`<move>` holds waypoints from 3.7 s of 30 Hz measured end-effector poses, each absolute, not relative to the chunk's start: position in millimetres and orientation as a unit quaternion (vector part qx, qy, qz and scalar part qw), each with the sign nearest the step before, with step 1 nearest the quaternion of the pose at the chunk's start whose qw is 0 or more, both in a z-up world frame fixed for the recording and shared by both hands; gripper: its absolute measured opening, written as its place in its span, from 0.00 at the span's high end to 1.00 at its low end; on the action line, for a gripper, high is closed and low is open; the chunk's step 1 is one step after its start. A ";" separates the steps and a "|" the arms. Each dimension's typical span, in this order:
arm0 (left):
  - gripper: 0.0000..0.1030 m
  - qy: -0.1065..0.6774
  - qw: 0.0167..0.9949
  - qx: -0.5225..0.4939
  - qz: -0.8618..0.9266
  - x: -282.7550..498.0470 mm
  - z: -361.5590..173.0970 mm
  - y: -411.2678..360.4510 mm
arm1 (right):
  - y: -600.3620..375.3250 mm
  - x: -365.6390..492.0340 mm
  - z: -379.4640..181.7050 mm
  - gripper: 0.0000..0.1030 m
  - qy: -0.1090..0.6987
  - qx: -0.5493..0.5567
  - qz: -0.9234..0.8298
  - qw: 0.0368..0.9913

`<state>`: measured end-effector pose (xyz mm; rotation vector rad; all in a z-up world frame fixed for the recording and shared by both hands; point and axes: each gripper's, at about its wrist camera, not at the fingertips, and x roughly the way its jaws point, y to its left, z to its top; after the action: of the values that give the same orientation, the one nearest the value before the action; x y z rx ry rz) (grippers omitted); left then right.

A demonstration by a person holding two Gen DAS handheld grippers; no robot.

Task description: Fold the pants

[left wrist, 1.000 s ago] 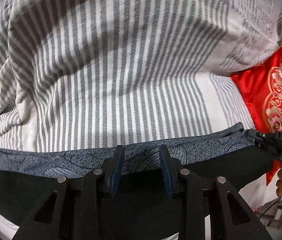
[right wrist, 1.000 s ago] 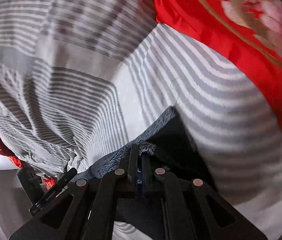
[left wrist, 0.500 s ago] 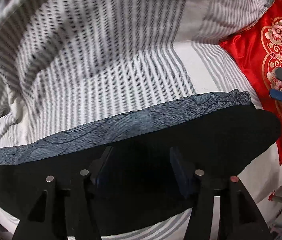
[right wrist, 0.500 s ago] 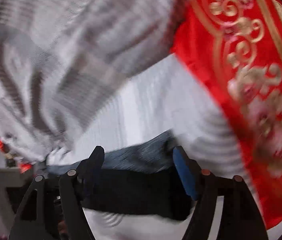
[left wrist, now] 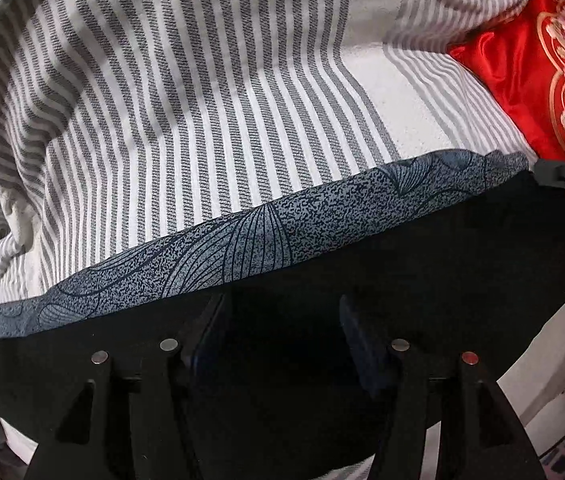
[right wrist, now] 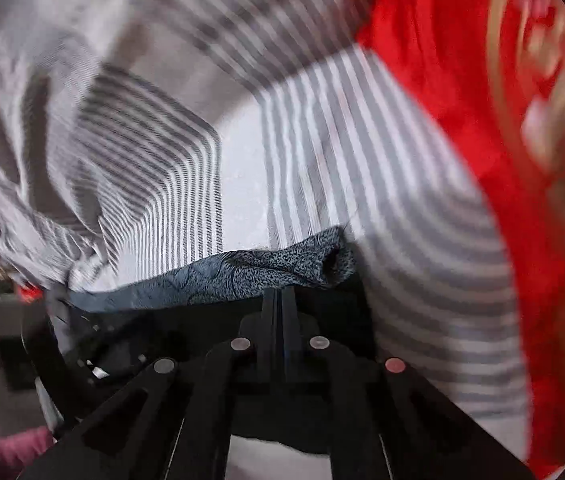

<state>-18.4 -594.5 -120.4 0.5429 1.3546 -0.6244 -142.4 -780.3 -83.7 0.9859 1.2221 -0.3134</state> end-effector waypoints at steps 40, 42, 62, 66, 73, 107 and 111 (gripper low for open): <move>0.43 0.592 0.715 0.244 -0.280 -29.6 -107.3 -607.7 | -800.8 -136.7 -63.0 0.73 0.541 0.466 -0.164 0.680; 0.43 0.600 0.711 0.249 -0.270 -24.6 -117.6 -603.8 | -783.8 -133.1 -66.2 0.54 0.548 0.466 -0.137 0.681; 0.38 0.602 0.739 0.208 -0.220 -15.1 -107.4 -514.8 | -733.5 -156.0 -51.2 0.28 0.581 0.412 -0.191 0.675; 0.38 0.613 0.745 0.191 -0.178 3.6 -106.4 -462.1 | -709.1 -147.4 -34.3 0.28 0.574 0.394 -0.186 0.693; 0.38 0.612 0.759 0.177 -0.133 36.8 -106.2 -377.2 | -635.8 -115.8 -32.1 0.28 0.577 0.388 -0.164 0.700; 0.24 0.582 0.789 0.165 -0.105 148.2 -133.7 -192.8 | -315.7 20.2 -153.5 0.64 0.570 0.544 0.051 0.614; 0.24 0.577 0.793 0.163 -0.106 149.0 -131.9 -195.1 | -321.5 22.1 -150.5 0.93 0.564 0.549 0.064 0.613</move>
<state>149.0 -195.1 -131.9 0.3515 1.2399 -0.2285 22.1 -321.5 -150.5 1.2657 1.3012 0.1467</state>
